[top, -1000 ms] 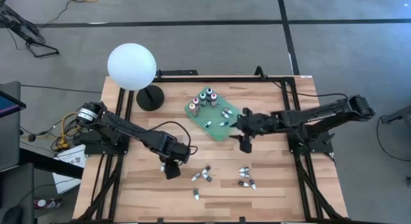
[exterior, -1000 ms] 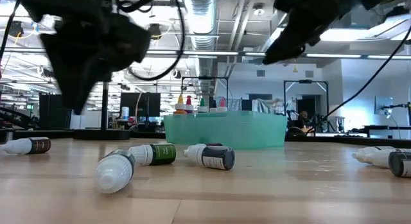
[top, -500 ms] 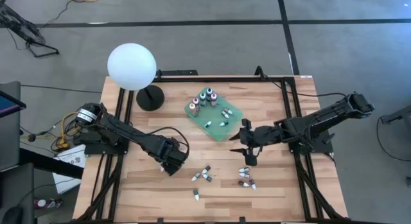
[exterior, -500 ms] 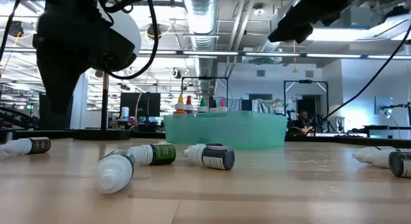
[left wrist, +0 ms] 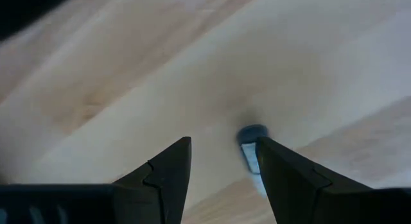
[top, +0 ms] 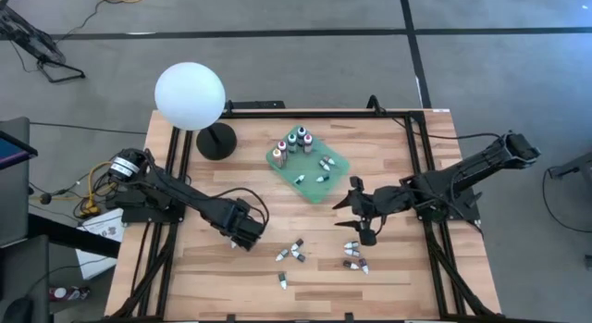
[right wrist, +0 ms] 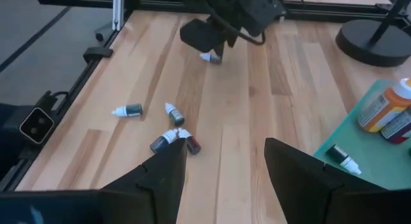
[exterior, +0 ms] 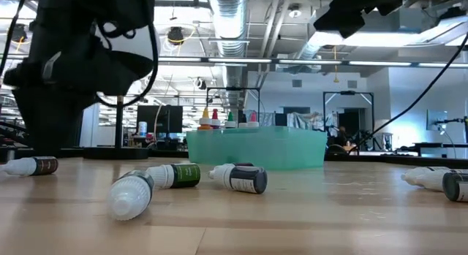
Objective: Pick & Place food coloring
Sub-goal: Put the small brown food coloring bottle into the green bin
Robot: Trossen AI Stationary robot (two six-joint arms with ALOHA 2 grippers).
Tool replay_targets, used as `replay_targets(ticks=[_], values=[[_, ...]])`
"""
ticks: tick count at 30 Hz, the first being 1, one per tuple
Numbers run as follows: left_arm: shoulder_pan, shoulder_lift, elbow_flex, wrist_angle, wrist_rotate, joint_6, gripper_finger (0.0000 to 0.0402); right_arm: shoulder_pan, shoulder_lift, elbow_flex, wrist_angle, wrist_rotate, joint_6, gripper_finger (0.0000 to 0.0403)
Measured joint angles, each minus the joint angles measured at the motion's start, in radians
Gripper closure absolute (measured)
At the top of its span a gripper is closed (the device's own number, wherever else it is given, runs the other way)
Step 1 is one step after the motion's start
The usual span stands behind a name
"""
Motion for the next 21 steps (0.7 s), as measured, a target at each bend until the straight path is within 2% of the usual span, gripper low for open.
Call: replay_targets(ticks=[3, 14, 21], values=[[-0.001, 0.001, -0.017, 0.063, 0.012, 0.000, 0.0229, -0.002, -0.002, 0.000, -0.003, 0.000, 0.000, 0.0198], [-0.002, 0.000, -0.017, 0.079, 0.025, 0.033, 0.0229, -0.002, -0.002, 0.000, 0.000, 0.000, 0.001, 0.0198], [-0.002, 0.000, -0.017, 0.103, 0.085, 0.144, 0.0229, -0.002, -0.001, 0.000, -0.003, 0.000, 0.001, 0.0198]])
